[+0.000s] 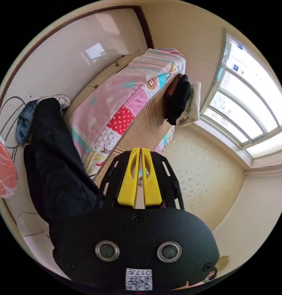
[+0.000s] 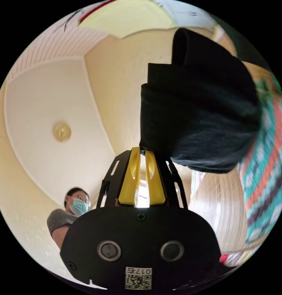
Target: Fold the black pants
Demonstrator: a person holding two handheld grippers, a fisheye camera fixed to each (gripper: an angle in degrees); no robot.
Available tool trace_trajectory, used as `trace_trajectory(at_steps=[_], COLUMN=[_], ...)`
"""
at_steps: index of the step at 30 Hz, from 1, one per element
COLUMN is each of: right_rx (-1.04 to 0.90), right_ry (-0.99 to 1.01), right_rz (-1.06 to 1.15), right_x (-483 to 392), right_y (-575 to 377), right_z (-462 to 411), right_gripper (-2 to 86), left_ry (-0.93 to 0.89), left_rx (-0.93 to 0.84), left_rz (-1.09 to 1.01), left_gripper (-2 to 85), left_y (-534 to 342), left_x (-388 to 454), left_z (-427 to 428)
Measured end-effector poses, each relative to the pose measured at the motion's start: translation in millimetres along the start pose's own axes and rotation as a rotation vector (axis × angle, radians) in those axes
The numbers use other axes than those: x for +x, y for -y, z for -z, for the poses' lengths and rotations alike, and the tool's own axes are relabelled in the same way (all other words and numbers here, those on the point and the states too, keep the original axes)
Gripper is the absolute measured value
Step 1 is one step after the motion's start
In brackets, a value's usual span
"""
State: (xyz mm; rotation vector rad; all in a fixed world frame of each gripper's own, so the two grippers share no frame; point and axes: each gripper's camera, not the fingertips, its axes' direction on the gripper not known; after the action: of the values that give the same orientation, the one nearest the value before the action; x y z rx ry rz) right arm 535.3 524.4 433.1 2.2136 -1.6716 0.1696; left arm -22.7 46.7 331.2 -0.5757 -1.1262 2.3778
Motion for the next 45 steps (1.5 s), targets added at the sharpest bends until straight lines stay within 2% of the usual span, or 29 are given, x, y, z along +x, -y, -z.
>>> trace_trajectory(at_steps=[2,4,5,6,7,9,11,12,14,16,17,19,22,24,26,28,31,34,38,40,41,43,44,45], right_rx=[-0.191,-0.513,-0.604,-0.79,-0.976,-1.195,-1.311,-1.316,-1.227,-0.938,-0.858,-0.622,-0.457,-0.415,-0.43,-0.48,-0.607,-0.677,-0.812,-0.941,-0.958,-1.001,-1.008,-1.031], right_ry=[0.014,0.075,0.089,0.092,0.027,-0.159,-0.377,-0.494,-0.494,-0.422,-0.428,-0.574,-0.817,-0.916,-1.0,-1.165,-1.245,-1.207,-1.044,-0.724,-0.643,-0.325,-0.247,-0.089], right_rz=[0.112,0.233,0.248,0.24,0.194,0.122,-0.005,-0.106,-0.199,-0.255,-0.263,-0.298,-0.324,-0.328,-0.313,-0.278,-0.245,-0.254,0.054,0.15,0.172,0.237,0.253,0.292], right_x=[-19.6,-40.2,-42.3,-39.0,-24.6,13.1,68.1,105.8,144.2,173.1,178.5,199.0,219.7,234.4,255.7,288.3,337.9,362.7,322.9,291.8,282.2,243.9,234.9,217.0], right_y=[9.4,-1.0,-8.1,-26.8,-51.6,-93.6,-131.3,-151.1,-169.0,-176.0,-177.0,-183.5,-190.3,-192.5,-194.2,-197.4,-203.9,-206.4,-213.9,-223.1,-225.3,-232.4,-234.2,-239.0], right_z=[-59.6,-150.1,-174.1,-221.4,-266.7,-318.8,-349.2,-355.7,-348.7,-311.8,-299.1,-251.3,-213.3,-204.9,-207.9,-220.6,-243.3,-260.5,-304.2,-321.8,-323.3,-320.9,-319.4,-317.1], right_gripper=[1.0,1.1,1.2,1.4,1.6,2.1,2.9,3.5,2.6,2.3,2.4,3.4,9.5,12.9,14.9,16.5,13.1,6.0,3.2,2.3,2.2,1.6,1.5,1.3], left_ry=[-0.039,-0.05,-0.038,-0.007,0.012,0.074,0.1,0.121,0.151,0.153,0.145,0.136,0.147,0.159,0.178,0.205,0.257,0.281,0.291,0.295,0.296,0.292,0.287,0.278], left_rx=[-0.061,-0.145,-0.205,-0.257,-0.279,-0.358,-0.409,-0.425,-0.423,-0.409,-0.402,-0.393,-0.385,-0.379,-0.379,-0.391,-0.435,-0.493,-0.627,-0.708,-0.77,-0.867,-0.934,-0.999], left_rz=[-0.083,-0.179,-0.258,-0.332,-0.367,-0.471,-0.504,-0.509,-0.503,-0.487,-0.475,-0.465,-0.468,-0.483,-0.498,-0.516,-0.545,-0.599,-0.733,-0.804,-0.856,-0.938,-0.983,-1.028], left_gripper=[-1.0,-1.0,-1.0,-1.0,-1.0,-1.0,-1.0,-1.0,-1.0,-1.0,-1.0,-1.0,-1.0,-1.0,-1.0,-1.0,-1.0,-0.9,-0.8,-0.6,-0.3,0.8,2.3,4.3], left_y=[-2.9,-7.7,-13.3,-20.4,-24.5,-40.3,-49.5,-54.0,-59.1,-63.2,-65.5,-69.5,-76.3,-83.0,-88.8,-95.8,-109.7,-126.4,-159.3,-177.8,-192.2,-217.1,-235.1,-255.1], left_x=[14.3,31.3,43.2,53.5,57.5,64.4,60.3,55.0,45.8,36.5,30.8,23.6,16.7,14.6,13.9,13.3,13.5,18.7,35.9,43.7,48.6,54.8,57.8,60.4], left_z=[-17.7,-34.5,-44.8,-53.3,-56.9,-69.8,-78.3,-81.8,-83.6,-82.9,-82.3,-81.6,-81.4,-82.2,-84.8,-90.5,-106.0,-125.8,-159.6,-176.0,-187.6,-205.2,-216.5,-227.4])
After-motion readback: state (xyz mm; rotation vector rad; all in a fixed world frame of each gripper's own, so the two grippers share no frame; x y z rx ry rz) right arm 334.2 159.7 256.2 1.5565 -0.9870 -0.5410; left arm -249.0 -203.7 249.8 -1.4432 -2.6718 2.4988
